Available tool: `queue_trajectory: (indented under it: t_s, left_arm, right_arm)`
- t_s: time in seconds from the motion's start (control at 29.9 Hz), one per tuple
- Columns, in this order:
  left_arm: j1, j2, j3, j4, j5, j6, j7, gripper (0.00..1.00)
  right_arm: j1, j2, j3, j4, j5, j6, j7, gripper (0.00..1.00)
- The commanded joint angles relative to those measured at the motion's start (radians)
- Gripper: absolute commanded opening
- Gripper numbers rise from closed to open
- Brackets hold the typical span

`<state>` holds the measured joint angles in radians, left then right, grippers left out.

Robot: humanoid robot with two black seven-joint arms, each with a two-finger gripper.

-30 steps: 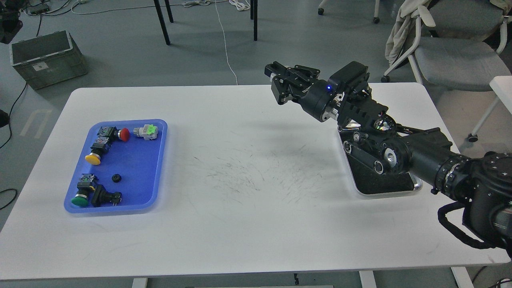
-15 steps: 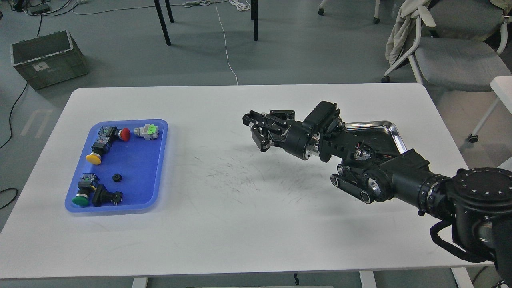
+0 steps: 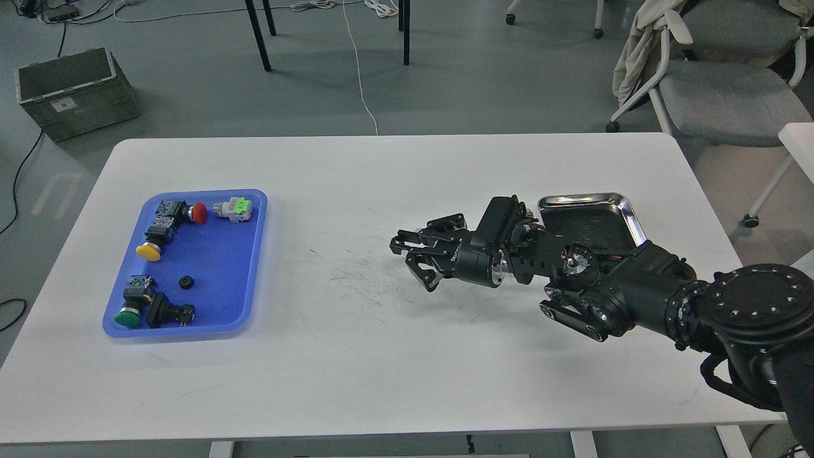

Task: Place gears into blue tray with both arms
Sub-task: 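Carry the held part with the right gripper toward the table centre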

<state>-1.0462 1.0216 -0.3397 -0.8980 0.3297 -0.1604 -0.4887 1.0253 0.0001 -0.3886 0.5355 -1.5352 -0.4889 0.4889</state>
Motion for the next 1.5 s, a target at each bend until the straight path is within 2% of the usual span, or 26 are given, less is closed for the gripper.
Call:
queue_trajectory:
  t_s: [0.0,0.53,0.94,1.14,1.2,1.34,1.47]
  left_arm:
    - [0.000,0.000,-0.004,-0.001,-0.001,0.001,0.000,0.97]
    - [-0.001,0.015,-0.004,-0.009,-0.001,-0.001,0.000,0.97]
    - [-0.001,0.057,-0.004,-0.044,-0.001,0.001,0.000,0.97]
    - [-0.003,0.060,-0.004,-0.045,-0.001,0.001,0.000,0.97]
    - [-0.009,0.063,-0.004,-0.045,-0.001,-0.001,0.000,0.97]
    - [-0.009,0.063,-0.004,-0.045,-0.001,-0.001,0.000,0.97]
    - [-0.009,0.066,-0.004,-0.045,-0.001,-0.001,0.000,0.97]
  right_arm:
    - [-0.001,0.000,-0.004,0.009,-0.011,0.000,0.000,0.01]
    - [0.015,0.000,-0.015,0.121,-0.063,0.000,0.000,0.01]
    - [0.006,0.000,-0.098,0.123,-0.069,0.000,0.000,0.02]
    - [0.004,0.000,-0.099,0.113,-0.069,0.000,0.000,0.15]
    - [0.004,0.000,-0.098,0.113,-0.068,0.000,0.000,0.25]
    - [0.004,0.000,-0.098,0.113,-0.068,0.000,0.000,0.29]
    - [0.003,0.000,-0.096,0.113,-0.063,0.000,0.000,0.42]
